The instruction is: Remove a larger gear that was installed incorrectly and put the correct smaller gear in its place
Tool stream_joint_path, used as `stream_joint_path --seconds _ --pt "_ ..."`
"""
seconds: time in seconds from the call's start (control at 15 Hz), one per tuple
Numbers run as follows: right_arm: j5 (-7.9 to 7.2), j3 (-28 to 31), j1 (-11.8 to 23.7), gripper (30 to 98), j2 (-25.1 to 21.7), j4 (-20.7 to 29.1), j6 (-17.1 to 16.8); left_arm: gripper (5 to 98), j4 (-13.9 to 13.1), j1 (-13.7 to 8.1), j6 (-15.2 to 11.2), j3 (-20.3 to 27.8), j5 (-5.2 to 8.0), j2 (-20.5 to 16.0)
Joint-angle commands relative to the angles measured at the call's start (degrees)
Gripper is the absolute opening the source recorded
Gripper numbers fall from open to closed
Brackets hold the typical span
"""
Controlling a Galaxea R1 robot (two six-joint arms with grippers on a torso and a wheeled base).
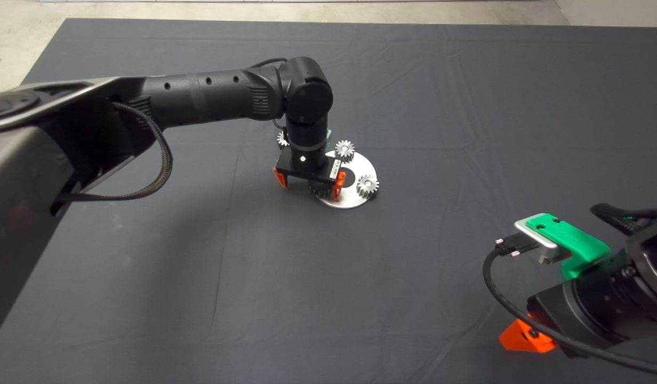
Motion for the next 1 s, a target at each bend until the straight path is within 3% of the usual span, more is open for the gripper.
stream_joint_path --seconds 0.0,0.27,0.47,0.93 --pt "-6.26 0.1 0.8 97.7 -0.3 -0.3 0.0 98.2 -0.1 -0.8 1.2 -0.9 0.02 0.3" --pt "-6.26 0.1 0.8 97.7 -0.3 -0.3 0.0 98.2 -0.1 -0.9 1.3 -1.4 -2.36 0.3" --pt "-6.26 0.1 0.7 97.7 -0.2 -0.3 0.0 98.2 -0.2 -1.0 2.7 -3.1 -2.59 0.3" --pt "-6.26 0.1 0.7 97.7 -0.1 -0.3 0.0 95.3 -0.2 -1.2 3.4 -3.2 -2.63 0.2"
